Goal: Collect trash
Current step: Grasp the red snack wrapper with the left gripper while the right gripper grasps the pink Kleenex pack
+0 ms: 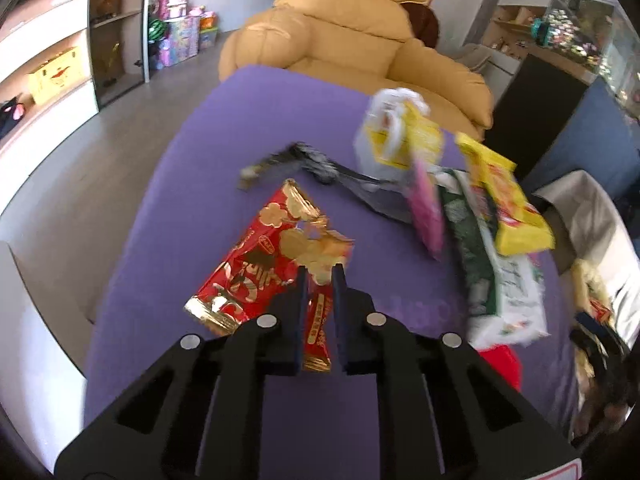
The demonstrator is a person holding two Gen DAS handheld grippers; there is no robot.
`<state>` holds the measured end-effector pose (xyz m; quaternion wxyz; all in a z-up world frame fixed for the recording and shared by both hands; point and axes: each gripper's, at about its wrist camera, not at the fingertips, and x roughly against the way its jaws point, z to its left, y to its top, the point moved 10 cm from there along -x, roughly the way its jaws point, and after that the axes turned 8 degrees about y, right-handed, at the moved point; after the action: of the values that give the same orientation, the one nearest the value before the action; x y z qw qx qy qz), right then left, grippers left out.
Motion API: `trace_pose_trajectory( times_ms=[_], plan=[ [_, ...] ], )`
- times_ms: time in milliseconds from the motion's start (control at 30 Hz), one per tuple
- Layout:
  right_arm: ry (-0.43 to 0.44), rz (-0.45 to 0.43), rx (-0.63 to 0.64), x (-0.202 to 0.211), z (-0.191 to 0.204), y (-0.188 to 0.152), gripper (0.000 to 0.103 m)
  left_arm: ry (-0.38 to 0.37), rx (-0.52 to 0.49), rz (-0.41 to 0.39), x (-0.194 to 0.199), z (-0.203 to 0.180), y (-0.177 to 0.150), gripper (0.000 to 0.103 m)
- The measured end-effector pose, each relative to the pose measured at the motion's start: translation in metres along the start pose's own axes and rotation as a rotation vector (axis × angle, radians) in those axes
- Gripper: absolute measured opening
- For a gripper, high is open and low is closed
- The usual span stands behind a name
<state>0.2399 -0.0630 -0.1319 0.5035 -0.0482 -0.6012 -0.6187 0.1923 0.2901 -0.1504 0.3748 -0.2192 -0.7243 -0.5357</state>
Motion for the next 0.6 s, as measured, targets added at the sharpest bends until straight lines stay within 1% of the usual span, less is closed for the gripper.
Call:
trace_pose_trajectory(
  times_ms=[67,100,200,333,433,500,600],
  plan=[
    [0.024,-0.001,-0.010,-0.010,-0.003,0.014,0.061,-0.042,-0.007,0.002,0.007,-0.015,-0.007,0.009],
    [0.030,-0.001,-0.012,-0.015,-0.003,0.020,0.061,-0.072,-0.013,0.002,0.013,-0.024,-0.012,0.009],
    [0.051,-0.020,-0.011,-0.027,0.001,0.041,0.061,-0.132,-0.035,-0.012,0.033,-0.046,-0.022,0.008],
    [0.053,-0.010,0.005,-0.052,0.008,0.063,0.061,-0.181,-0.076,-0.037,0.058,-0.070,-0.029,0.008],
    [0.029,0.016,-0.008,-0.078,0.006,0.073,0.061,-0.196,-0.113,-0.046,0.066,-0.084,-0.031,0.008],
    [0.012,0.043,-0.021,-0.092,0.001,0.073,0.061,-0.193,-0.130,-0.043,0.066,-0.088,-0.033,0.008],
    [0.028,0.083,-0.049,-0.104,-0.003,0.068,0.061,-0.152,-0.138,-0.040,0.062,-0.085,-0.037,0.009]
  ],
)
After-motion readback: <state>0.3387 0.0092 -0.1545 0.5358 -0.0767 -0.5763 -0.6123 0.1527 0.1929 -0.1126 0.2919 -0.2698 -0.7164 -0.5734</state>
